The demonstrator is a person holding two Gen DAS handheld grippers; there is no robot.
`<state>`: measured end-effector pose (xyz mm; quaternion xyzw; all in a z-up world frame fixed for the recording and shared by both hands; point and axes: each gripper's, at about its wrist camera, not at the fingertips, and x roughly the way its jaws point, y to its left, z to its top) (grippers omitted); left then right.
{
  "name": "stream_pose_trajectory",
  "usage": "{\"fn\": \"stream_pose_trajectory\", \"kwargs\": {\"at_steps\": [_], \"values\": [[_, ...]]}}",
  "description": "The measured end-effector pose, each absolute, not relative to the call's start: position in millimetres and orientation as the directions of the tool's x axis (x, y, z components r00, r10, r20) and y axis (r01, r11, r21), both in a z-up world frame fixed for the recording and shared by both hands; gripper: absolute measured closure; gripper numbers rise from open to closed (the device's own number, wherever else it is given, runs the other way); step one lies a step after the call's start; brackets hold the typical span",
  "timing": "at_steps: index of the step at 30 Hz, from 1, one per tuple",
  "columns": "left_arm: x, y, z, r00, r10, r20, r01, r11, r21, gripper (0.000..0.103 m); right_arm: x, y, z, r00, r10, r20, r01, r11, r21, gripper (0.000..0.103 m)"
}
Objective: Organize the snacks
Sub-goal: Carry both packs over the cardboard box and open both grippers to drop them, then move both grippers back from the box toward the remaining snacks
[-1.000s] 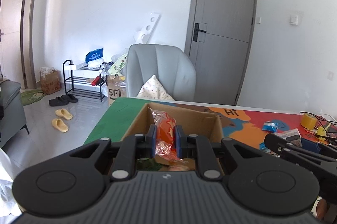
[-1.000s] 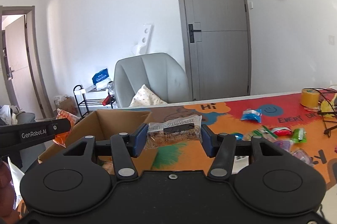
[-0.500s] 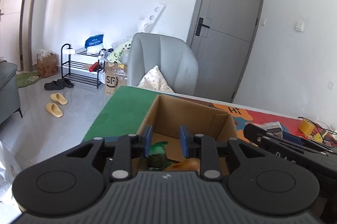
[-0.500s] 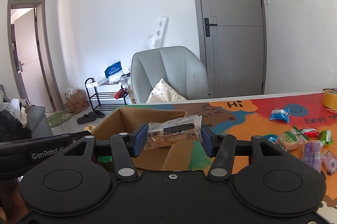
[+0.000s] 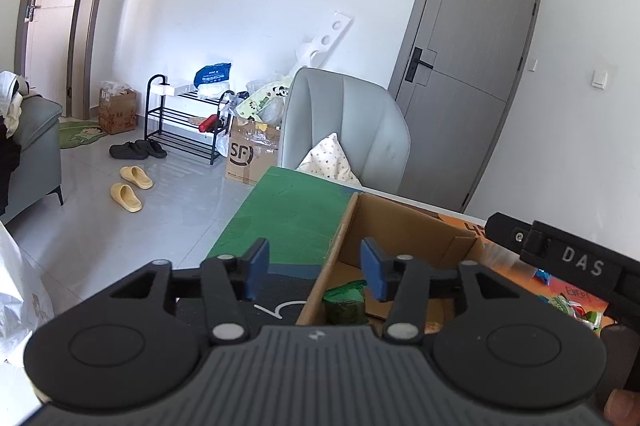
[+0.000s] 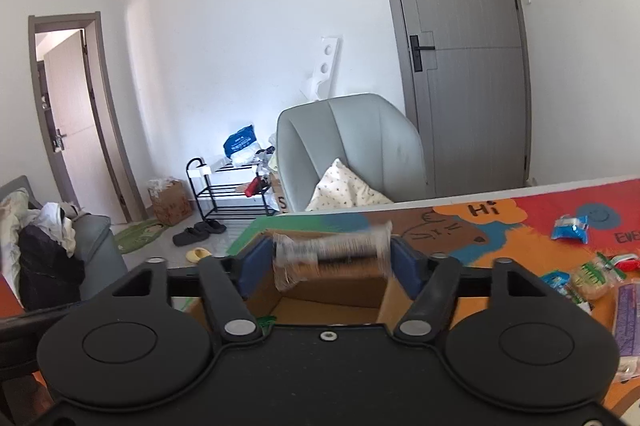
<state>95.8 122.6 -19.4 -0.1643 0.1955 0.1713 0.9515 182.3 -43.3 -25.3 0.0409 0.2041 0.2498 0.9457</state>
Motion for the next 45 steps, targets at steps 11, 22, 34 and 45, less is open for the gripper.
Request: {"fn": "stream_pose_trajectory", "kwargs": {"at_steps": [11, 22, 34, 45], "values": [[98.7, 104.1, -14.9, 0.873, 0.259, -0.414, -0.374, 0.899, -0.226, 0.026, 172.1, -75.7, -32.6, 0.811, 0.431, -0.395, -0.382, 0.902, 0.2, 0.025], [105.5, 70.6, -20.6, 0.872, 0.229, -0.434, -0.331, 0.927, -0.178, 0.015, 162.0, -111.4, -46.2, 0.823, 0.351, -0.447, -0.297, 0.936, 0.188, 0.021], [118.6, 25.3, -27.2, 0.871, 0.2, -0.448, -0.278, 0.953, -0.116, 0.014, 152.6, -157.9, -52.7, 0.847, 0.274, -0.455, -0.213, 0.96, 0.182, 0.009], [124.7, -17.2, -24.0, 0.888, 0.133, -0.441, -0.193, 0.977, -0.094, 0.011, 149.1, -204.1, -58.7, 0.865, 0.198, -0.461, -0.127, 0.975, 0.181, 0.003]]}}
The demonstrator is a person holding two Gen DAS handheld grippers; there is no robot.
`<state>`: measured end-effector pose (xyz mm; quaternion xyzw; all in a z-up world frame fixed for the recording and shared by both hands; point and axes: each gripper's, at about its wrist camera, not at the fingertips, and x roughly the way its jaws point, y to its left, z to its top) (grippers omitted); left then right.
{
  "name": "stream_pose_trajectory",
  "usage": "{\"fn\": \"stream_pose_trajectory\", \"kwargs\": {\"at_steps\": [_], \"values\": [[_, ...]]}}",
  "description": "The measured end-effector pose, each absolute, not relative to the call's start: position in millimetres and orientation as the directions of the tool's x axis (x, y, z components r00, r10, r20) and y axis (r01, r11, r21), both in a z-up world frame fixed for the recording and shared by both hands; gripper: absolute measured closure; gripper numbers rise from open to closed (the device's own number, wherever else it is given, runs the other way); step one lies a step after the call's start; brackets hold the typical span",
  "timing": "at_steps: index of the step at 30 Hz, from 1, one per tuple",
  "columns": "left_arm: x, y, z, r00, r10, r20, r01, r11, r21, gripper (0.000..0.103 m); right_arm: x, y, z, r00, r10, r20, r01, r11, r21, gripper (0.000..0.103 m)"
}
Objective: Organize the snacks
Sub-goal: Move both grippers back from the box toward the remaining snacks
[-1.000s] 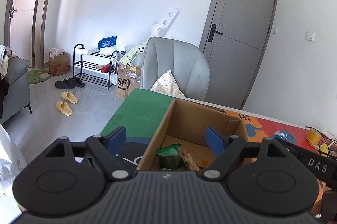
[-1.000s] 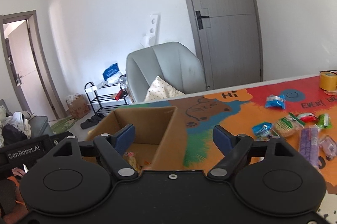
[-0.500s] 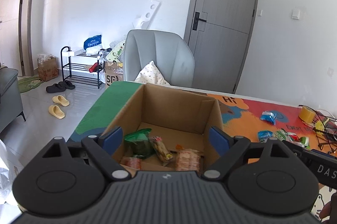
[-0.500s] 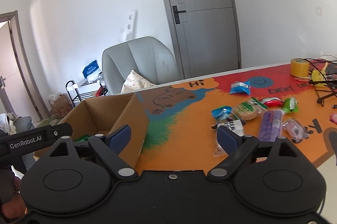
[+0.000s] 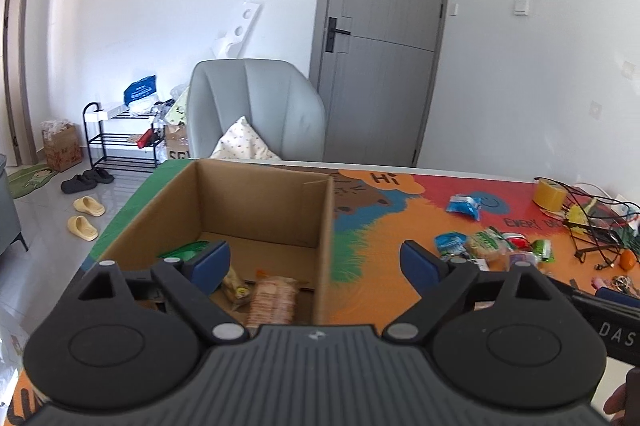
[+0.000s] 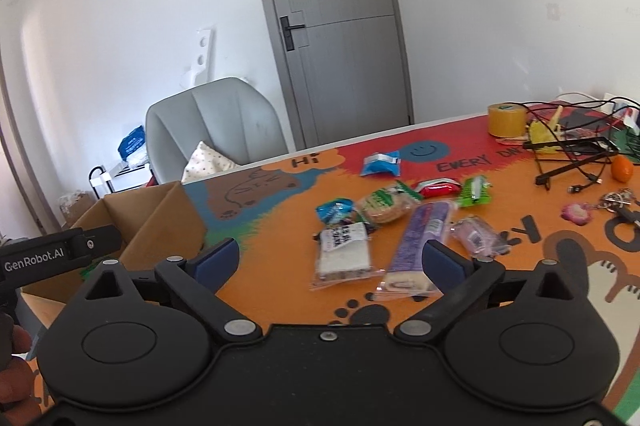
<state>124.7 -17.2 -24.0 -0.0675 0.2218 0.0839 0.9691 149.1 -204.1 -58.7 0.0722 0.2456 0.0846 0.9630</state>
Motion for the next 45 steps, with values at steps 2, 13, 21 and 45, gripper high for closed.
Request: {"fn": "stream_pose_trajectory", "kwargs": {"at_steps": [2, 13, 21, 45], "values": [[126.0, -24.3, -23.9, 0.885, 0.123, -0.449, -0.181, 0.979, -0.089, 0.011, 149.2, -211.4, -60.1, 0.865, 0.178, -0.468, -0.108, 0.979, 0.174, 0.003], [137.4, -60.8, -13.1, 0.889, 0.072, -0.452, -0.12, 0.99, -0.079, 0.011, 146.1, -254.3, -54.7, 0.879, 0.119, -0.462, -0.03, 0.98, 0.195, 0.003], [156.8, -90.7, -28.5, 0.883, 0.067, -0.464, -0.099, 0.994, -0.044, 0.011, 148.4, -291.1, -65.8, 0.887, 0.088, -0.453, 0.012, 0.977, 0.212, 0.002], [224.0, -130.2, -74.1, 0.843, 0.062, -0.534, -0.088, 0.996, -0.024, 0.012, 217.8, -321.3, -103.2, 0.835, 0.167, -0.524, -0.06, 0.975, 0.215, 0.022]]}}
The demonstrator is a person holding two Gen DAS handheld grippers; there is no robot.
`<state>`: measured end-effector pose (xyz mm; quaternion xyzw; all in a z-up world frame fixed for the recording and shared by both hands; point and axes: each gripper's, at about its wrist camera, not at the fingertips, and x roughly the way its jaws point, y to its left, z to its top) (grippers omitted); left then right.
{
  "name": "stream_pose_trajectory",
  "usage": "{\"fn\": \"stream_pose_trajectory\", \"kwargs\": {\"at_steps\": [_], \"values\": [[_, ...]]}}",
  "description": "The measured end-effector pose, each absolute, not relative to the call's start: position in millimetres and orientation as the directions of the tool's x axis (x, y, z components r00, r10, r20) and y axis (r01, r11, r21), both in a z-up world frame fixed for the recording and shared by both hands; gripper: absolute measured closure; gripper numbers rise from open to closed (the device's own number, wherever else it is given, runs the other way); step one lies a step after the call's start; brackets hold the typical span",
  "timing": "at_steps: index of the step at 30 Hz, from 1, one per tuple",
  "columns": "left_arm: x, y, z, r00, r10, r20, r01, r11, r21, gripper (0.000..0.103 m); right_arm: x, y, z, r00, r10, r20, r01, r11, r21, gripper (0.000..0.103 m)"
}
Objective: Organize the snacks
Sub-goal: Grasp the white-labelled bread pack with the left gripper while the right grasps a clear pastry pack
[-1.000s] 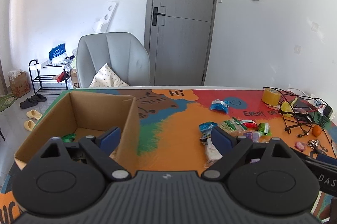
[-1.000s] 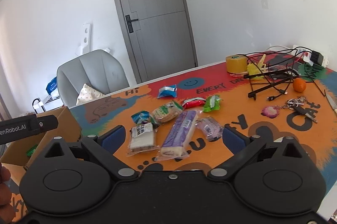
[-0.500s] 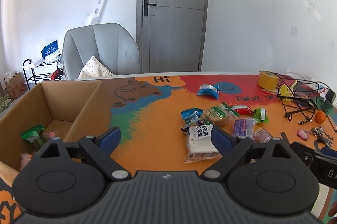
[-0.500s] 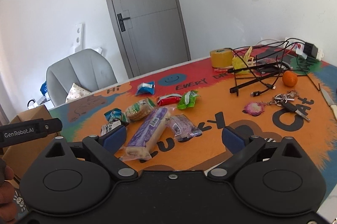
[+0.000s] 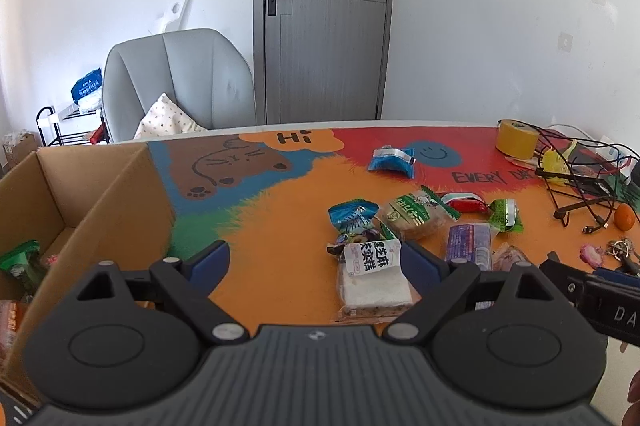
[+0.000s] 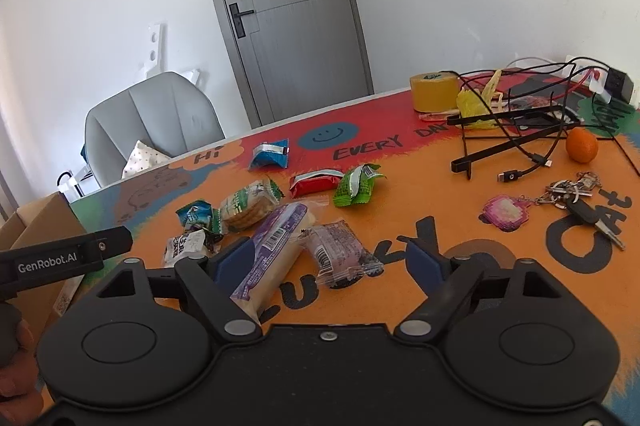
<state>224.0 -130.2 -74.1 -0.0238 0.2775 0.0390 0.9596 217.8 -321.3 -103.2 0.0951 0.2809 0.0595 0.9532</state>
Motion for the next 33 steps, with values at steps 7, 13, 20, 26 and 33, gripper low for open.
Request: {"fn": "stream_pose_trajectory", "kwargs": {"at_steps": [7, 13, 20, 26, 33], "values": [[245.4, -139.7, -83.9, 0.82, 0.034, -0.571, -0.055, 0.998, -0.02, 0.012, 238.5, -319.4, -111.1, 0.819, 0.165, -0.55, -0.061, 0.977, 0.202, 0.028], [261.4, -147.4, -97.1, 0.801, 0.011, -0.599, -0.026, 1.0, -0.015, 0.013, 259.0, -314.9, -120.8, 0.808, 0.165, -0.566, -0.059, 0.978, 0.201, 0.031], [275.7, -149.3, -117.0, 0.782, -0.009, -0.624, -0.013, 0.999, -0.032, 0.014, 273.5, -313.2, -135.9, 0.782, 0.159, -0.603, -0.05, 0.98, 0.195, 0.043], [284.9, -154.2, -127.2, 0.76, -0.005, -0.65, -0.003, 1.0, -0.012, 0.032, 275.6, -301.2, -140.7, 0.792, 0.111, -0.601, -0.061, 0.993, 0.103, 0.048], [276.8, -154.5, -121.4, 0.75, -0.005, -0.661, -0.003, 1.0, -0.01, 0.057, 273.6, -302.4, -140.0, 0.796, 0.119, -0.593, -0.062, 0.991, 0.117, 0.065]]}}
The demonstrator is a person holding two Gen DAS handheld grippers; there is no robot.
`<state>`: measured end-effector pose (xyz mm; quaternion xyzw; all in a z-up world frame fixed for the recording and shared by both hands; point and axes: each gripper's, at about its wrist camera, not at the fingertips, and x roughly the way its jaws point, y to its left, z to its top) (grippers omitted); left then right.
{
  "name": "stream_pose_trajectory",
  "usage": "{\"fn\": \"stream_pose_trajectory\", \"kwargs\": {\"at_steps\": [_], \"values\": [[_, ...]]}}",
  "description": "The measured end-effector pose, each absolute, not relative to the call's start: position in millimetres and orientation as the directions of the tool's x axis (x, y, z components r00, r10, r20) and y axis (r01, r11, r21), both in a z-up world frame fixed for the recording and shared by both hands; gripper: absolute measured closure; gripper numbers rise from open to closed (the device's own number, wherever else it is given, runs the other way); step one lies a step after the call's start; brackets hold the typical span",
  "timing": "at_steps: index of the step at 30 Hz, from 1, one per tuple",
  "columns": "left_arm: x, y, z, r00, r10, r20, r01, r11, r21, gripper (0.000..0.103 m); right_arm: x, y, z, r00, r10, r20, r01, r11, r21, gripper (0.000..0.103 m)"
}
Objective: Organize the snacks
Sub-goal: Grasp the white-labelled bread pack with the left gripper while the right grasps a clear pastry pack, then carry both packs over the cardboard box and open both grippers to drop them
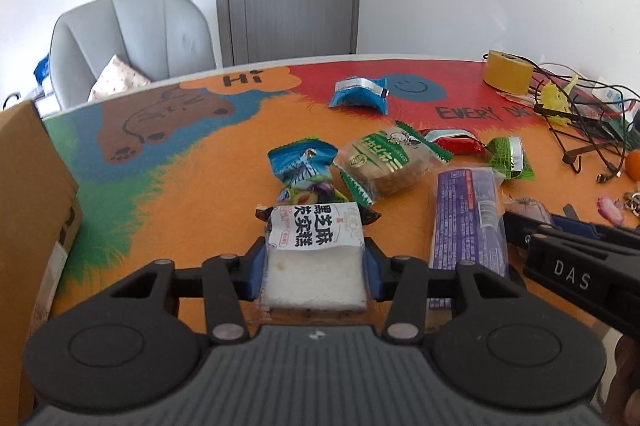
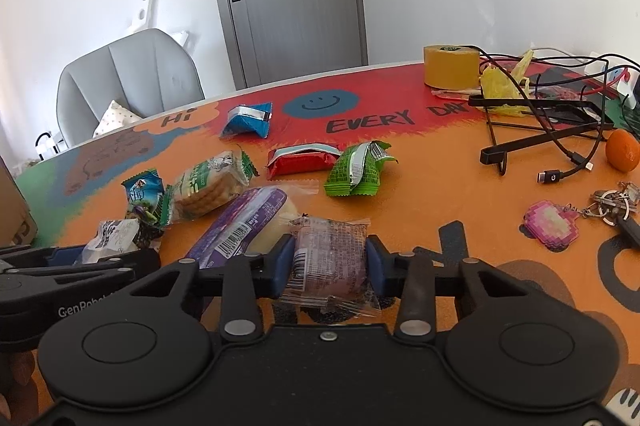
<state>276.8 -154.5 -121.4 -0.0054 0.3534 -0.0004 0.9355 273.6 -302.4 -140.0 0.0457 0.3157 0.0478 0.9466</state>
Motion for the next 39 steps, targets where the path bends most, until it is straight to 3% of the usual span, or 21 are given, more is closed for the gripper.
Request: {"fn": "stream_pose_trajectory", "kwargs": {"at_steps": [10, 24, 39], "values": [[248.0, -130.9, -105.8, 0.775, -0.012, -0.632, -0.012, 0.999, -0.034, 0.057, 248.9, -298.1, -129.8, 0.797, 0.141, -0.588, -0.037, 0.982, 0.186, 0.067], [203.3, -75.3, -67.3, 0.848, -0.01, -0.529, -0.043, 0.995, -0.086, 0.057, 198.7, -267.9, -96.0, 0.868, 0.078, -0.491, -0.002, 0.988, 0.154, 0.067], [157.6, -41.6, -35.0, 0.897, -0.007, -0.442, -0.047, 0.993, -0.111, 0.057, 163.1, -228.2, -66.2, 0.904, 0.112, -0.413, -0.053, 0.987, 0.152, 0.067]]}}
